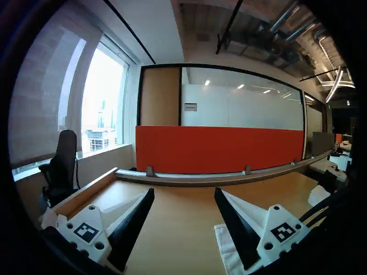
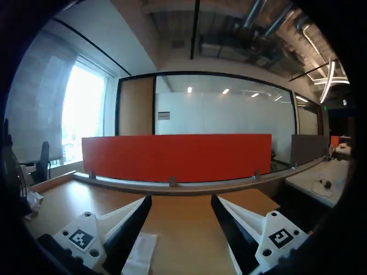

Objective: Fold towel

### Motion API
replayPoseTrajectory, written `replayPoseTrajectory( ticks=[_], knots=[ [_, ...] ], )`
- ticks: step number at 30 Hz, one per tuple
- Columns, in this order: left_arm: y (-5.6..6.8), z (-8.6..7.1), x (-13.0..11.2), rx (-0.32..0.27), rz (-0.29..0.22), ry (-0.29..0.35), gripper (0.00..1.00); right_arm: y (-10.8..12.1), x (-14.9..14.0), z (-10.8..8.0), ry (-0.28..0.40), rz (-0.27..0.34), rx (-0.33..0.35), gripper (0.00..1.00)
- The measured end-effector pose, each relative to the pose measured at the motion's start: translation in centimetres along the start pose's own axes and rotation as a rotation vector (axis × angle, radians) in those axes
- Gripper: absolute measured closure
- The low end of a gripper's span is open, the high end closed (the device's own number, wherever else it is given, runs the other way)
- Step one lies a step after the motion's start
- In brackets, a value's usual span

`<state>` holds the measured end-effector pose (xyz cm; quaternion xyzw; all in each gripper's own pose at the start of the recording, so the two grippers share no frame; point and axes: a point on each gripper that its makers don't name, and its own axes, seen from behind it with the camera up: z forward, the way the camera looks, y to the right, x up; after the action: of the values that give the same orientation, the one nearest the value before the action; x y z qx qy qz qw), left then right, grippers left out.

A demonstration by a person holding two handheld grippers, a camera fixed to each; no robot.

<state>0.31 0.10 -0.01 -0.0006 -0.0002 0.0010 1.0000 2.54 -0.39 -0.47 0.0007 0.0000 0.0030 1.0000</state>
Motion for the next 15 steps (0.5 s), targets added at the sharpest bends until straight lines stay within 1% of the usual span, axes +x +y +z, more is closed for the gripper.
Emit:
replayPoseTrajectory(
  ticks=[5,7,11,15],
  knots=[
    [0.8,-0.1,1.8,-0.013,0.019,-0.004,0.03,0.1,2.1,-0.5,-0.004,0.009,-0.002,0.00],
    [1.1,-0.2,2.1,-0.018,0.025,-0.006,0.03,0.2,2.6,-0.6,-0.006,0.001,-0.001,0.00],
    [1.5,-0.1,2.4,-0.031,0.035,-0.018,0.03,0.2,3.1,-0.7,-0.014,-0.020,0.004,0.00],
    [2.2,0.1,2.5,-0.072,0.059,-0.041,0.03,-0.6,3.1,-0.6,-0.038,-0.049,0.037,0.00]
  ],
)
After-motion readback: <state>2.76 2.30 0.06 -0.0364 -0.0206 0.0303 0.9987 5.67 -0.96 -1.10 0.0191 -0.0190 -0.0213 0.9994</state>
